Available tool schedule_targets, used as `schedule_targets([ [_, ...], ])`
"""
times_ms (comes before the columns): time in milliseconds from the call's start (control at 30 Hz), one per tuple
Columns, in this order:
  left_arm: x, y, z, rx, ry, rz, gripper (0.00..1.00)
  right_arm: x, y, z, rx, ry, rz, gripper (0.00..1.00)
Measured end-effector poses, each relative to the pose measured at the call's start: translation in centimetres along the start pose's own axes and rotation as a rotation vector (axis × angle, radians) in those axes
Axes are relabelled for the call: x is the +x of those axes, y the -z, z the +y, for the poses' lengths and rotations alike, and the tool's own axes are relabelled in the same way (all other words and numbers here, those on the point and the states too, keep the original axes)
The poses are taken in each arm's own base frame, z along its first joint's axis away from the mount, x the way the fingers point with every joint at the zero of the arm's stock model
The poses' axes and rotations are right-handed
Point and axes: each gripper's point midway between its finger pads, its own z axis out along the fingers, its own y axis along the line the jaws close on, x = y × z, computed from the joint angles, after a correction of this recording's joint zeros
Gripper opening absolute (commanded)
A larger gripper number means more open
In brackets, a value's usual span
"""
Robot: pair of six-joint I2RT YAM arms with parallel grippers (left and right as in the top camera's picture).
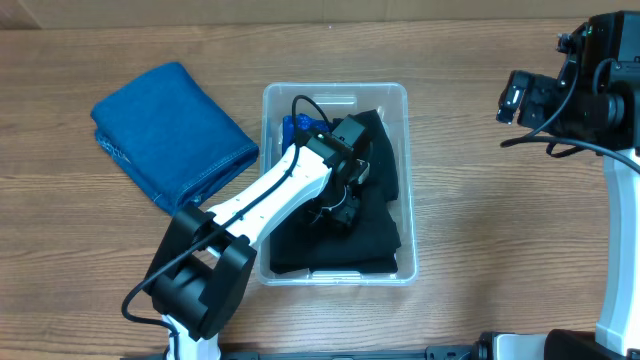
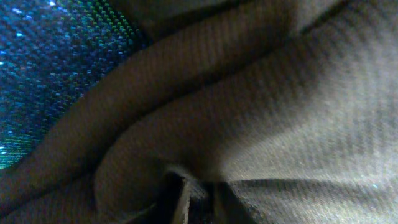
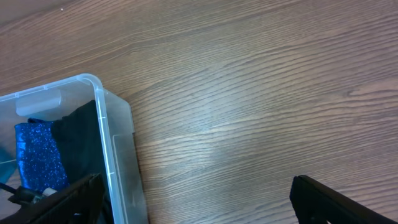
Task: Pack container
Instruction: 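Carry the black cloth into the bin and spread it over the contents, then grasp the folded teal denim towel with the left gripper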
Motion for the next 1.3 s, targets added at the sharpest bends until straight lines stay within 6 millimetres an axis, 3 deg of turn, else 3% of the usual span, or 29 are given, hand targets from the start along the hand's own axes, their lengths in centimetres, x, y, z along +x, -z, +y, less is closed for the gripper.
schedule_targets([
  [100, 0.2, 1.0, 0.3, -0.036, 0.013, 0.012, 0.09, 0.0, 0.0, 0.0, 0.000, 0.000, 0.000, 1.00],
  [133, 0.3, 2.5, 0.4, -0.061, 0.015, 0.016, 0.13, 0.0, 0.0, 0.0, 0.000, 0.000, 0.000, 1.00],
  [167, -0.5, 4.5, 0.1, -0.068, 0.007, -0.030, 0.31, 0.0, 0.0, 0.0, 0.000, 0.000, 0.000, 1.00],
  [200, -1.1, 6.5, -0.2, -0.076, -0.001, -0.083, 0.93, 0.0, 0.0, 0.0, 0.000, 0.000, 0.000, 1.00],
  [233, -1.3, 8.9, -0.2, -0.095, -0.006, -0.135, 1.00, 0.0, 0.0, 0.0, 0.000, 0.000, 0.000, 1.00],
  [333, -1.2, 19.7, 0.7, -0.179, -0.004, -0.449, 1.00, 0.0, 0.0, 0.0, 0.000, 0.000, 0.000, 1.00],
  [367, 0.0, 23.6, 3.2, -0.237, 0.056, -0.549, 1.00, 0.0, 0.0, 0.0, 0.000, 0.000, 0.000, 1.00],
  [467, 1.9, 26.7, 10.0, -0.302, 0.293, -0.600, 1.00, 0.0, 0.0, 0.0, 0.000, 0.000, 0.000, 1.00],
  [500, 2.9, 27.5, 14.9, -0.332, 0.477, -0.604, 1.00, 0.0, 0.0, 0.0, 0.000, 0.000, 0.000, 1.00],
  [533, 3.5, 27.7, 17.8, -0.341, 0.581, -0.605, 1.00, 0.0, 0.0, 0.0, 0.001, 0.000, 0.000, 1.00],
  [600, 5.0, 27.6, 23.4, -0.315, 0.787, -0.624, 1.00, 0.0, 0.0, 0.0, 0.000, 0.000, 0.001, 1.00],
  [667, 7.3, 26.0, 29.1, -0.265, 0.986, -0.625, 1.00, 0.0, 0.0, 0.0, 0.000, 0.000, 0.001, 1.00],
  [767, 9.6, 21.7, 34.3, -0.126, 1.147, -0.607, 1.00, 0.0, 0.0, 0.0, 0.000, 0.000, 0.001, 1.00],
  [800, 10.4, 19.0, 36.3, -0.042, 1.182, -0.582, 1.00, 0.0, 0.0, 0.0, 0.000, 0.000, 0.001, 1.00],
  [967, 8.6, 12.1, 37.3, 0.177, 1.023, -0.483, 1.00, 0.0, 0.0, 0.0, 0.000, 0.000, 0.001, 1.00],
  [1100, 7.8, 7.9, 37.1, 0.274, 0.909, -0.413, 1.00, 0.0, 0.0, 0.0, 0.001, 0.000, 0.001, 1.00],
  [1300, 8.1, 5.2, 37.8, 0.276, 0.902, -0.361, 1.00, 0.0, 0.0, 0.0, 0.000, 0.000, 0.001, 1.00],
])
